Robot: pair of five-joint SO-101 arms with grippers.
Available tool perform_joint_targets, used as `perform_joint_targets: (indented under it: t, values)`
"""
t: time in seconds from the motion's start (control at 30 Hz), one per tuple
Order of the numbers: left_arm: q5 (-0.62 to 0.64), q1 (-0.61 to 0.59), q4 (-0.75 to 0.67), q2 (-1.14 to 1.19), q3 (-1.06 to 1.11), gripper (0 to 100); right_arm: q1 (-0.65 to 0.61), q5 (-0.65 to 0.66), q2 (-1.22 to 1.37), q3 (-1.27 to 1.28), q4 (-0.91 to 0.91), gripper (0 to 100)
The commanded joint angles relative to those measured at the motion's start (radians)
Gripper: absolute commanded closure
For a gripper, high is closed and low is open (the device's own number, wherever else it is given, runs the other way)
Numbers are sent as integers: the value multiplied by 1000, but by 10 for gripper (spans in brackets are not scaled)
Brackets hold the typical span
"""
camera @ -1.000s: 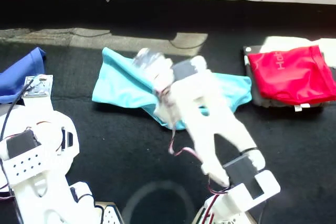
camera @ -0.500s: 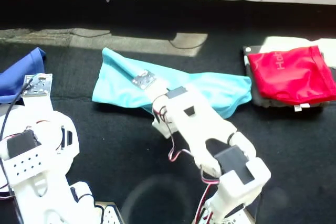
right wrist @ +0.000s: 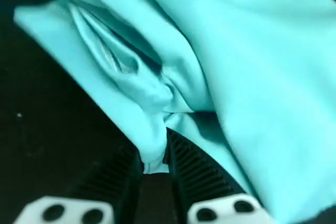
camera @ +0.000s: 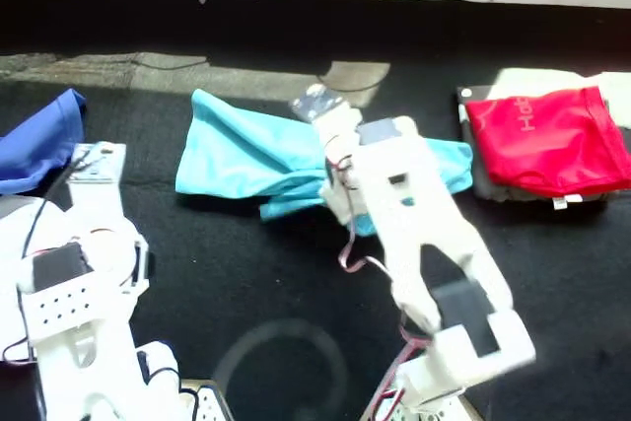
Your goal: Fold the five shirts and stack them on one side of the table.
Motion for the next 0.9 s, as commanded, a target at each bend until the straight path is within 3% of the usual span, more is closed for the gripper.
perform_joint_targets:
  t: [0.0, 0.1, 0.27, 0.47, 0.6, 0.73, 0.87]
  values:
    - [63, 61, -51, 2, 30, 825, 53, 2, -260, -44, 67, 991]
    - [101, 102, -98, 2, 51, 825, 97, 8, -426, -44, 128, 991]
    - [121, 131, -106, 4, 27, 822, 200, 158, -622, -35, 220, 991]
    - [115, 134, -107, 18, -85, 822, 503, 353, -714, -38, 226, 991]
    - [115, 134, -107, 171, -183, 822, 647, 382, -714, -31, 150, 991]
    - [117, 180, -100, 456, -323, 822, 622, 381, -723, 53, 73, 991]
    - [121, 317, -38, 705, -456, 822, 568, 381, -725, 142, 62, 991]
